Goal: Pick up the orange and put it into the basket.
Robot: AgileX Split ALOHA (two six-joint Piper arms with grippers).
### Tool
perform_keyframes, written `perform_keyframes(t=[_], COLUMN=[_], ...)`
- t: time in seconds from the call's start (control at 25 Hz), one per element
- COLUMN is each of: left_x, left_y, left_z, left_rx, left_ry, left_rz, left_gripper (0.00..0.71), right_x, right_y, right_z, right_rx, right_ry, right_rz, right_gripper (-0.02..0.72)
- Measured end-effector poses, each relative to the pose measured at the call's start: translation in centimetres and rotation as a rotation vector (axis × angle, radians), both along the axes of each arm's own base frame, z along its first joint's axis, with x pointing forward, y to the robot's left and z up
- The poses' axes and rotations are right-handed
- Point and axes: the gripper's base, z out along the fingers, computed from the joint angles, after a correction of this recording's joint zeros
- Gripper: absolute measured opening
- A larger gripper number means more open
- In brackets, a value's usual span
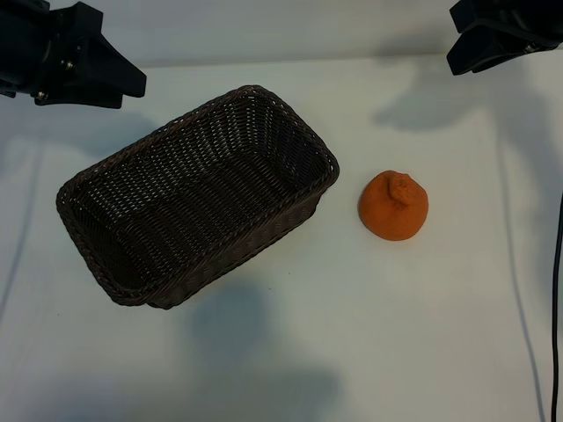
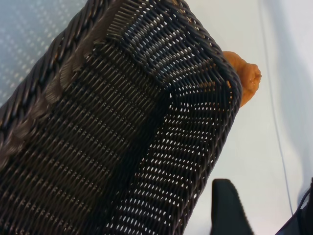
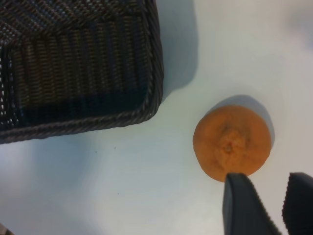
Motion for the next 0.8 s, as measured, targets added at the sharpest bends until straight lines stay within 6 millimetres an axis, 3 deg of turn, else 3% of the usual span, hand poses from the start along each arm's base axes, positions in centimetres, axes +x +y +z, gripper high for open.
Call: perform_keyframes(t=[0.8], left_x=[0.0], left_y=[0.0], left_z=[0.0], left_rx=[0.0], left_ry=[0.0], left_rz=[-0.001], left_gripper=[0.429], right_x=[-0.07], right_y=[0.01], right_z=[-0.03], right_rx=[0.0], right_ry=[0.008], right_rz=[0.004], right_gripper=[0.243])
